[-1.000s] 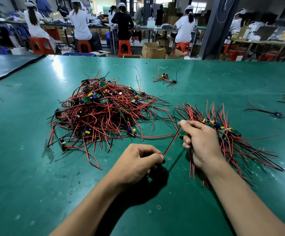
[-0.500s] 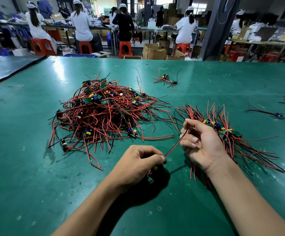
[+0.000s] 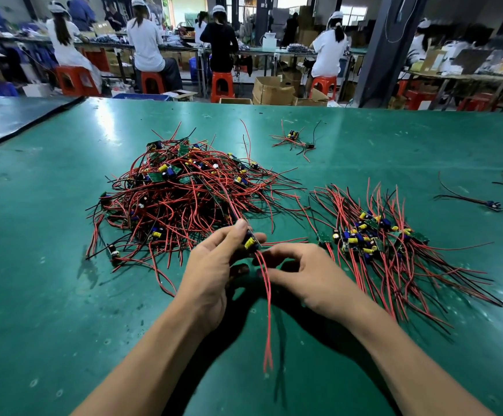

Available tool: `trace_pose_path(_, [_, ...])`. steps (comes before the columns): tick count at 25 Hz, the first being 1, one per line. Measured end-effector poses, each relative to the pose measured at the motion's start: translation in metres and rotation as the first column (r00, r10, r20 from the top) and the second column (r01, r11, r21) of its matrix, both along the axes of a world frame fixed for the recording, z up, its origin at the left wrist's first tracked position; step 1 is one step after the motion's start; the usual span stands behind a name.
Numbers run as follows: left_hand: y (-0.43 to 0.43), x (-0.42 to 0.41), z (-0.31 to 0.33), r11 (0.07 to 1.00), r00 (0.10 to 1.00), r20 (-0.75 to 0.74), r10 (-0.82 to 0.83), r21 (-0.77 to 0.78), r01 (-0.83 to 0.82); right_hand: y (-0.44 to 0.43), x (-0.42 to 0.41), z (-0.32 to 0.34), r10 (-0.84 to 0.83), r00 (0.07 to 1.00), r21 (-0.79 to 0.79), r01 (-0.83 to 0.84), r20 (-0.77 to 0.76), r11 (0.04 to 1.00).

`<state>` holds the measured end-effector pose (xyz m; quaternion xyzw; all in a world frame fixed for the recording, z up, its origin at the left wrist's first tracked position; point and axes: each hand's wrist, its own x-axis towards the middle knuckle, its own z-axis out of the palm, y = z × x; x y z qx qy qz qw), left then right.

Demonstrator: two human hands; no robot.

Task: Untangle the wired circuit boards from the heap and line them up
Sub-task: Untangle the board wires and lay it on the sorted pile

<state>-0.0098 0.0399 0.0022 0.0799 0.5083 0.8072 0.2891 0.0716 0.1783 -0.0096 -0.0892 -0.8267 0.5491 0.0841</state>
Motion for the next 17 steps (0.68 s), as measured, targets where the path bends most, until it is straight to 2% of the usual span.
trace_pose_path(2, [0.001,0.002,0.002,0.999,0.999,0.002,0.032,0.008,-0.032,-0.011,0.000,0.000,0.052,0.998,-0.100,-0.056,-0.039,0.993])
trace_pose_path(7, [-0.002,0.003,0.004,0.996,0.992,-0.107,0.063,-0.060,-0.070,-0.015,-0.001,0.004,-0.019,0.986,-0.031,0.014,-0.166,0.999])
trace_pose_path(9, [-0.003,0.004,0.004,0.996,0.990,-0.130,0.054,-0.065,-0.063,-0.013,-0.002,0.005,-0.056,0.973,-0.093,0.036,-0.223,0.995])
trace_pose_path(12, [-0.003,0.004,0.005,1.000,0.997,-0.083,-0.007,-0.014,0.005,-0.010,-0.004,0.006,-0.113,0.964,-0.229,0.057,-0.241,0.972])
trace_pose_path(13, [-0.004,0.005,0.005,0.999,0.997,-0.058,-0.051,0.006,0.051,-0.008,-0.003,0.007,-0.123,0.967,-0.345,0.040,-0.221,0.938])
trace_pose_path(15, [-0.004,0.005,0.005,0.988,0.988,-0.022,-0.150,0.027,0.151,-0.003,-0.002,0.011,-0.113,0.982,-0.600,-0.001,-0.153,0.800])
trace_pose_path(17, [-0.005,0.006,0.004,0.973,0.974,0.021,-0.226,0.045,0.225,0.004,0.001,0.016,-0.013,0.997,-0.736,-0.048,-0.077,0.675])
